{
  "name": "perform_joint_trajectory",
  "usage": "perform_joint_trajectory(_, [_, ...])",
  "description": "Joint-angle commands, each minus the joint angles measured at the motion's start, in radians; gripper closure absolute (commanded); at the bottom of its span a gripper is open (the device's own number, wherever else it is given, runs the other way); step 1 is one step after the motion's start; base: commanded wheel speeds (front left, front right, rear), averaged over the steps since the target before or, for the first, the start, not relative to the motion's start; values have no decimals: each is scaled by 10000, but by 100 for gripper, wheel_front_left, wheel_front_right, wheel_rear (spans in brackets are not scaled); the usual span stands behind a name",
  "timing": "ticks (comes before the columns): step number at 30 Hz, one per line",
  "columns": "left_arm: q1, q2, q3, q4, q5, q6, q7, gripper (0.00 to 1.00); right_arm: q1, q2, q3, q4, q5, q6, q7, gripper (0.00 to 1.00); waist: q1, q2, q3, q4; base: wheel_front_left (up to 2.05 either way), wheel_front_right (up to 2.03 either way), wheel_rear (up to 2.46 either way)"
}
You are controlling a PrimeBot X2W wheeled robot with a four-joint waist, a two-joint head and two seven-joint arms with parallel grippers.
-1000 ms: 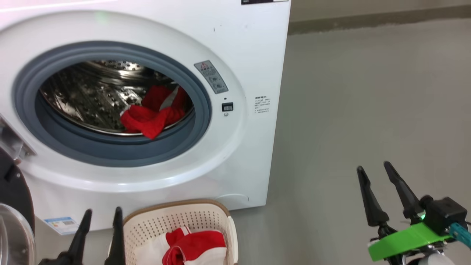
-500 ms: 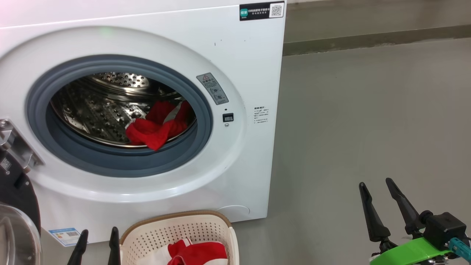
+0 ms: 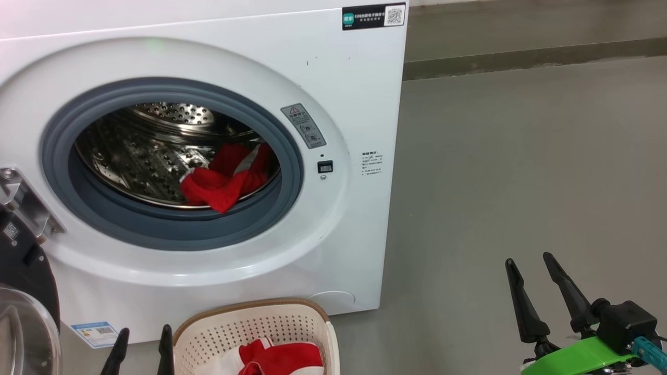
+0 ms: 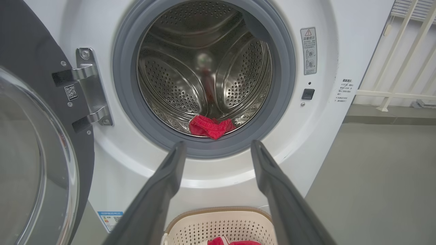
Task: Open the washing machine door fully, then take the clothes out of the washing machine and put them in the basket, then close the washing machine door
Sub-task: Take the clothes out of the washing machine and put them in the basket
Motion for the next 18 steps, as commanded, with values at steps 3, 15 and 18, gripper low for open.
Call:
perform_joint_trajectory(3, [-114, 31, 325, -237, 160, -56, -122, 0, -136, -105, 256, -226, -94, 50, -63, 0, 0, 0, 14, 17, 0, 0, 0])
perform_joint_trajectory(15, [-112, -17, 281, -350, 282, -36, -122, 0, -115, -237, 302, -259, -70, 50, -63, 0, 0, 0, 147, -3, 0, 0, 0])
perform_joint_trajectory(18, [-116, -28, 270, -351, 276, -29, -122, 0, -109, -241, 314, -263, -70, 50, -63, 0, 0, 0, 178, -6, 0, 0, 0])
